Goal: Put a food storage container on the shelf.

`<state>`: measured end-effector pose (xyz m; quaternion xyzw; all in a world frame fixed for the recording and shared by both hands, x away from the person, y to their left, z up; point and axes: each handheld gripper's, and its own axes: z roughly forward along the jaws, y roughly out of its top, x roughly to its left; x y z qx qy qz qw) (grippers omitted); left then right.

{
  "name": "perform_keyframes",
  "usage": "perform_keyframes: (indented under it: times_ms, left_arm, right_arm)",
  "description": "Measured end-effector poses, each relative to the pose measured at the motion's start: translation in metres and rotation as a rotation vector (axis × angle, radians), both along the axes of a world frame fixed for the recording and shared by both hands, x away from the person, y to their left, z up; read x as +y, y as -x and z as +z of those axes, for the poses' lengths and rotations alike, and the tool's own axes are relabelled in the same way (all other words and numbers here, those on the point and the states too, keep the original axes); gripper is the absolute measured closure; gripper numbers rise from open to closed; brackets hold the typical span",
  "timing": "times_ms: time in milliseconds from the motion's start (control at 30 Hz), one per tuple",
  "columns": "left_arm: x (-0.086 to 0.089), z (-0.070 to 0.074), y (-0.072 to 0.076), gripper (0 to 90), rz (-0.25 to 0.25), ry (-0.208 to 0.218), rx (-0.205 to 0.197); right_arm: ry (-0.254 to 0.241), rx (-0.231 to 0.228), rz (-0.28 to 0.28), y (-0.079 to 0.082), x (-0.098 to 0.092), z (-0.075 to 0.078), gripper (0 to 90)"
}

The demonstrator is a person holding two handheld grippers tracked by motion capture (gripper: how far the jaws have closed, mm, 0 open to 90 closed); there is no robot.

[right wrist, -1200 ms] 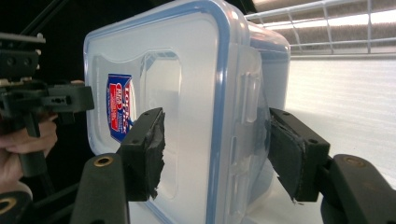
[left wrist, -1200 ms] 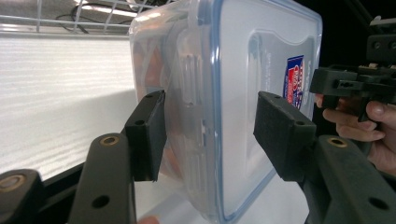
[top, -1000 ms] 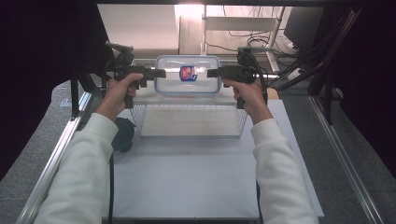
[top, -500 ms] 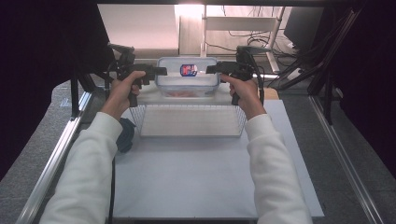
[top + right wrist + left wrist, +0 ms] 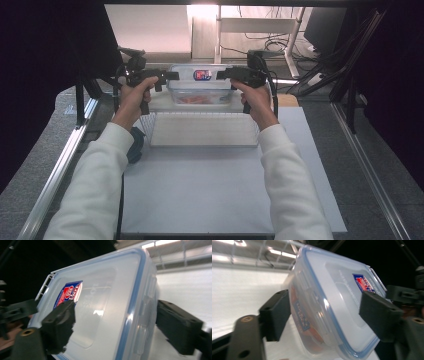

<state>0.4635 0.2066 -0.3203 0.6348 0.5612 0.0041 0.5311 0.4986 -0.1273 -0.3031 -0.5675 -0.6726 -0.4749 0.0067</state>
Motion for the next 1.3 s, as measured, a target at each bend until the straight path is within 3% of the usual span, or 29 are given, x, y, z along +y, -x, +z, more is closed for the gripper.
perform_keyframes:
  times_ms: [67,233,333,433,567,633,767,867,933,1067,1133,1300]
  left_arm:
    - [-0.001,0.006,0.008,21.4,0.002,-0.018,-0.045]
    - [-0.006,0.020,0.032,19.2,-0.007,-0.093,-0.143]
    - [-0.007,0.024,0.053,19.6,-0.009,-0.149,-0.208]
    - [-0.007,0.023,0.072,20.1,-0.048,-0.175,-0.240]
    - [-0.004,0.014,0.100,20.6,-0.106,-0.171,-0.260]
    - [-0.004,0.005,0.116,20.9,-0.118,-0.174,-0.261]
    - [-0.008,-0.019,0.146,21.3,-0.138,-0.254,-0.267]
    - [-0.011,-0.039,0.169,21.3,-0.156,-0.284,-0.266]
    - [-0.013,-0.053,0.183,21.4,-0.165,-0.288,-0.263]
    - [-0.017,-0.084,0.203,21.5,-0.191,-0.321,-0.212]
    - [-0.019,-0.098,0.209,21.7,-0.188,-0.351,-0.179]
    - [-0.025,-0.125,0.222,22.1,-0.199,-0.411,-0.141]
  right_arm:
    - [0.019,-0.064,0.004,0.007,0.001,0.007,7.1]
    - [0.113,-0.147,0.005,0.023,0.000,0.019,3.7]
    - [0.130,-0.205,0.034,0.037,-0.009,0.024,2.3]
    - [0.133,-0.234,0.066,0.053,-0.021,0.025,2.3]
    - [0.189,-0.282,0.123,0.079,-0.034,0.016,3.5]
    - [0.200,-0.310,0.157,0.095,-0.041,0.009,5.1]
    - [0.197,-0.363,0.220,0.129,-0.055,-0.009,8.2]
    - [0.188,-0.379,0.246,0.153,-0.065,-0.026,9.6]
    - [0.188,-0.381,0.267,0.168,-0.071,-0.039,10.4]
    - [0.207,-0.377,0.309,0.193,-0.079,-0.066,11.2]
    - [0.213,-0.368,0.327,0.202,-0.080,-0.078,11.3]
    - [0.215,-0.337,0.343,0.217,-0.079,-0.106,12.9]
